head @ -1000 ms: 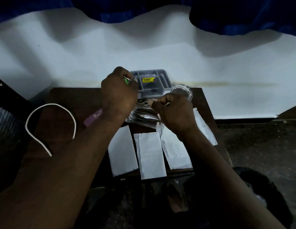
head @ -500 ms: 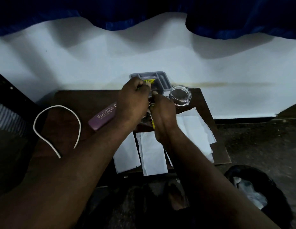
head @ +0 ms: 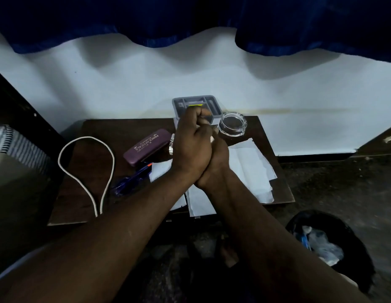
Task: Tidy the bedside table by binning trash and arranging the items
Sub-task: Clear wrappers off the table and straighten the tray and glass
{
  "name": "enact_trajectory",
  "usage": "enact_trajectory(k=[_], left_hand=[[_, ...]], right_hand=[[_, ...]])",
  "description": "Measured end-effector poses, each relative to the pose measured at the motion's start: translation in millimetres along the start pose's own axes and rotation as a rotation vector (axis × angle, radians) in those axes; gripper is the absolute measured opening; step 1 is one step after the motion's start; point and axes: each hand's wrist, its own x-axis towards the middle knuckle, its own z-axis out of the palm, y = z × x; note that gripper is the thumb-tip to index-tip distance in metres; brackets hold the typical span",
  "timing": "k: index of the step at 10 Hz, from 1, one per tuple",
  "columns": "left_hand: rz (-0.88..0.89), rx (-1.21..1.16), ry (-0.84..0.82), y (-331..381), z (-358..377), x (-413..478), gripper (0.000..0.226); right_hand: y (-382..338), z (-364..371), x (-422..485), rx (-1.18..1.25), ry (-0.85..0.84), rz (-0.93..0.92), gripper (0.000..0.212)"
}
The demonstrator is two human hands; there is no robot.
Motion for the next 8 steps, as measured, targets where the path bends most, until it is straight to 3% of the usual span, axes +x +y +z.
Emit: enact_trajectory(k=[1, 2, 3, 4, 6, 7, 8], left_hand=[[0.136, 0.252, -0.030, 2.3, -1.4, -13.6, 0.026], [0.169, 0.641, -0.098, 5.8, -5.9, -26.0, 0.034], [0.072, 0.771, -0.173, 9.4, -13.3, -30.5, 0.052], [0.103, 0.921, -0.300, 7.7, -19.9, -41.8, 0.069], [0.077, 0.624, -0.323, 8.2, -22.8, -86.5, 0.058], [-0.079, 0.445, -0.374, 10.2, -29.5, -104.4, 0.055], [-0.063, 0.456, -0.482, 10.9, -33.4, -124.1, 0.050]], right_hand=[[-3.0, -7.7, -10.8, 0.395, -0.152, 0.055, 0.030], [-6.5, -20.8, -23.0, 0.433, -0.160, 0.080, 0.043], [2.1, -30.4, -43.6, 0.379, -0.247, 0.062, 0.034], [13.1, -40.2, -56.4, 0.432, -0.260, 0.045, 0.033], [33.1, -59.0, -71.9, 0.374, -0.163, -0.010, 0.051], [41.4, -66.2, -75.8, 0.314, -0.129, -0.003, 0.049], [45.2, -78.5, -74.0, 0.086, -0.137, -0.085, 0.040]])
